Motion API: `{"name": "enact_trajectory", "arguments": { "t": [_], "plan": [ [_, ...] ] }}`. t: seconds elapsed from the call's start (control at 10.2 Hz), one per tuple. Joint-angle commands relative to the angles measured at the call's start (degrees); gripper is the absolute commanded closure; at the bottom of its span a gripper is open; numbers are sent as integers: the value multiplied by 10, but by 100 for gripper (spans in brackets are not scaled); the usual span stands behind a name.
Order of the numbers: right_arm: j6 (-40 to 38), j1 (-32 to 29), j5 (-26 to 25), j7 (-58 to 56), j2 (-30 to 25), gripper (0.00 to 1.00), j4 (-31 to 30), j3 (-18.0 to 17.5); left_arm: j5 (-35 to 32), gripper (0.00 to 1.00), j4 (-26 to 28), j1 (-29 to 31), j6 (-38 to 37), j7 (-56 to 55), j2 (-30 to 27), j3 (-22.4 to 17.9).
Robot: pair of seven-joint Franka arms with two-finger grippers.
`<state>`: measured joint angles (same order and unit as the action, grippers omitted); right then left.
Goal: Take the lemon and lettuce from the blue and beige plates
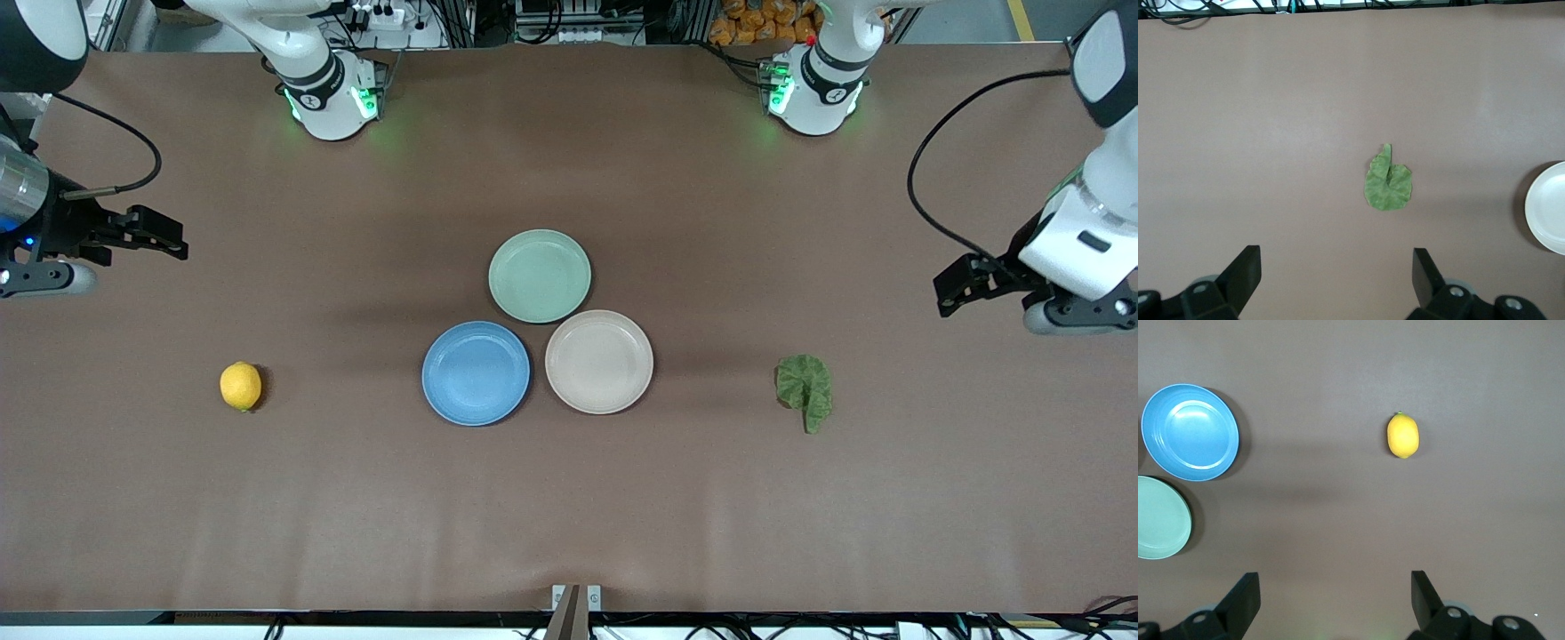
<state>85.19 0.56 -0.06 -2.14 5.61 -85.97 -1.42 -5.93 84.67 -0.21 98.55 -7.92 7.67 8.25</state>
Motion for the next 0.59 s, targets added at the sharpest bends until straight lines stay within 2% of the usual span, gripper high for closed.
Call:
{"name": "enact_trajectory", "arguments": {
  "t": [0.0,0.49],
  "plan": [
    [-11,-6,1,-8,-2,0,3,-3,14,0,15,1,-13,9,-28,1],
    [-8,-8,5,-8,-2,0,4,-3,13,0,15,-2,-13,19,-41,0]
  ]
}}
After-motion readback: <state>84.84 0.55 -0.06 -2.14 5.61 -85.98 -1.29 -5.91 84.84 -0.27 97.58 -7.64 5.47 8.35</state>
